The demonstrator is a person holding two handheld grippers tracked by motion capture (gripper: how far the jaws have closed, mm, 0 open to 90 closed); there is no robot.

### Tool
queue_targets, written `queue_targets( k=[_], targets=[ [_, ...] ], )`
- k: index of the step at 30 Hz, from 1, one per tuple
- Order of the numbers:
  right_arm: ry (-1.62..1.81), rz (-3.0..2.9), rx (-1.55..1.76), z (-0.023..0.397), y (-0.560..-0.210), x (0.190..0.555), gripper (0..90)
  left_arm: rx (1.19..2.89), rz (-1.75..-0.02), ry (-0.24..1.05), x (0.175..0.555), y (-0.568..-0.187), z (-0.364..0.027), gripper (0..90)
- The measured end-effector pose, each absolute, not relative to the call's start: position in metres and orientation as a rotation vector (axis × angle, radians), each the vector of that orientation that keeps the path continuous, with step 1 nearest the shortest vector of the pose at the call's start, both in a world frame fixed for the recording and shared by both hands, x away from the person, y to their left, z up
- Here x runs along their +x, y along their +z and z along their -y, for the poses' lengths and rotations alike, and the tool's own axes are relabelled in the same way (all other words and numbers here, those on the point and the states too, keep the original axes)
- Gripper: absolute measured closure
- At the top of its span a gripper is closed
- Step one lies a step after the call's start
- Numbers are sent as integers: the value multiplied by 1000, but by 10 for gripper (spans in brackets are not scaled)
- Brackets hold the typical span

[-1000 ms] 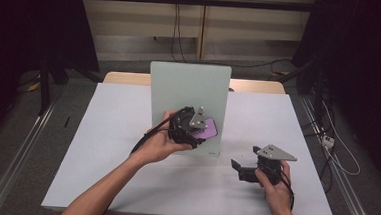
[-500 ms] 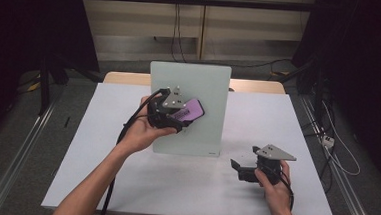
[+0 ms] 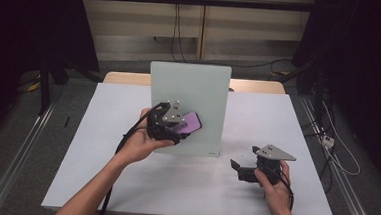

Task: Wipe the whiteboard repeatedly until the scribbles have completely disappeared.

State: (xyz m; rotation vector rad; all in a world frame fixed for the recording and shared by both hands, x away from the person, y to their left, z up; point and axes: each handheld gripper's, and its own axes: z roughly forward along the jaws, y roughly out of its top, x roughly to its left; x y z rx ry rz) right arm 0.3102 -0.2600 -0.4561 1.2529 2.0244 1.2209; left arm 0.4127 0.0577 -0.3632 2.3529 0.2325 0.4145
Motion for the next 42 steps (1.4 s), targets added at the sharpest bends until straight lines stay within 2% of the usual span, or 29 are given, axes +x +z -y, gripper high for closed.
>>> queue_targets(
  k=[12, 23, 28, 42],
  targets=[
    [1224, -2020, 1255, 261, -456, 310, 54, 2393, -208, 424, 409, -370, -58, 409],
    [1226, -2021, 1260, 260, -456, 310, 54, 2278, -316, 464, 422, -341, -93, 409],
    [1225, -2020, 1257, 260, -456, 310, 54, 2301, -302, 476, 419, -348, -89, 408],
    [1228, -2018, 1255, 260, -456, 310, 54, 2481, -216, 409, 401, -392, -75, 408]
  ],
)
